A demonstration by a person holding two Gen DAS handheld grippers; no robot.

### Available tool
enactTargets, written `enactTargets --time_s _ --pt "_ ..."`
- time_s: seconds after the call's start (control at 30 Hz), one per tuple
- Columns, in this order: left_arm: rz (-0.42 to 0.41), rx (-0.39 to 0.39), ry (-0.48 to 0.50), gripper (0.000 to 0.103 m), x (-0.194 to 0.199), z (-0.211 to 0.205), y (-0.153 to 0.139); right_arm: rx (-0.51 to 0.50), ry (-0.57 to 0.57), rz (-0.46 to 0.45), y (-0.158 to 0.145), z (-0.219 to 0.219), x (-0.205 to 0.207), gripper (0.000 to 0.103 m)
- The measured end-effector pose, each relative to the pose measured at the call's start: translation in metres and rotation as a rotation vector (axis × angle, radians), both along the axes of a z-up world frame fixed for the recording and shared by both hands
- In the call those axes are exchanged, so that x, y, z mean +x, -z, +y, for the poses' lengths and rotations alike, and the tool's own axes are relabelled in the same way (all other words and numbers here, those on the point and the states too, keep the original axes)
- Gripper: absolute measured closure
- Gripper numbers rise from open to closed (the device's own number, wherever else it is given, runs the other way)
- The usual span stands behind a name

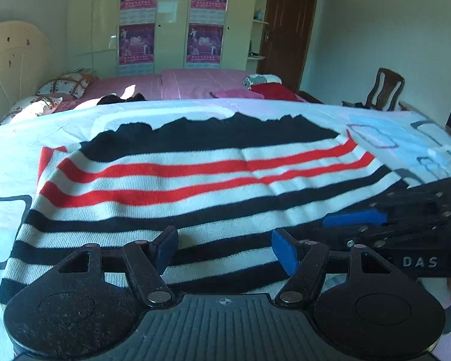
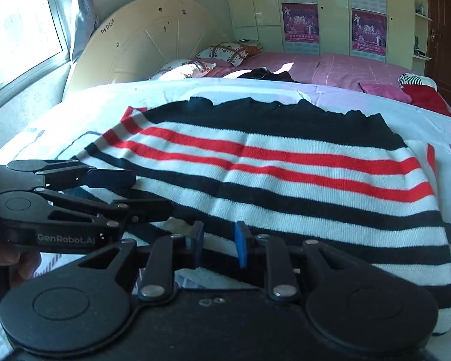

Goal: Fold small clothes

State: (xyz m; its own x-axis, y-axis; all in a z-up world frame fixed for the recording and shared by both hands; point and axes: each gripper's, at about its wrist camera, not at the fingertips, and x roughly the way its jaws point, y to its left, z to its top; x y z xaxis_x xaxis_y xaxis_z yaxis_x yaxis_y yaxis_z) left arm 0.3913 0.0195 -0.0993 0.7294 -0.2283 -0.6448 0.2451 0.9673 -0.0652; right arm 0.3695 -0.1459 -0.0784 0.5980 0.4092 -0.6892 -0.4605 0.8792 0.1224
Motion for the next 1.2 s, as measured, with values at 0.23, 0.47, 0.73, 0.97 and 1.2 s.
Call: enactTargets --time_s 0.23,0.47,0.73,0.97,1.2 --pt "-0.01 0.049 -0.003 0.035 -0.032 0.031 0.006 -0.076 0.155 -0.006 0.005 -0.082 -0.011 0.087" --pt "-0.016 0.01 -0.085 0.035 -0.038 0.059 -0.009 -0.049 0.238 0.023 0.001 -0.131 -0.021 0.093" --pt "0.015 0.048 -0.152 0.034 -0.034 0.07 -0.002 -0.034 0.347 0.057 0.001 -0.14 -0.013 0.082" --pt "0.041 0.051 -0.171 0.034 -0.034 0.074 0.004 -0.039 0.341 0.059 0.006 -0.141 -0.017 0.082" --pt "0.054 0.091 -0.184 0.034 -0.035 0.072 0.001 -0.059 0.331 0.042 -0.003 -0.135 -0.019 0.082"
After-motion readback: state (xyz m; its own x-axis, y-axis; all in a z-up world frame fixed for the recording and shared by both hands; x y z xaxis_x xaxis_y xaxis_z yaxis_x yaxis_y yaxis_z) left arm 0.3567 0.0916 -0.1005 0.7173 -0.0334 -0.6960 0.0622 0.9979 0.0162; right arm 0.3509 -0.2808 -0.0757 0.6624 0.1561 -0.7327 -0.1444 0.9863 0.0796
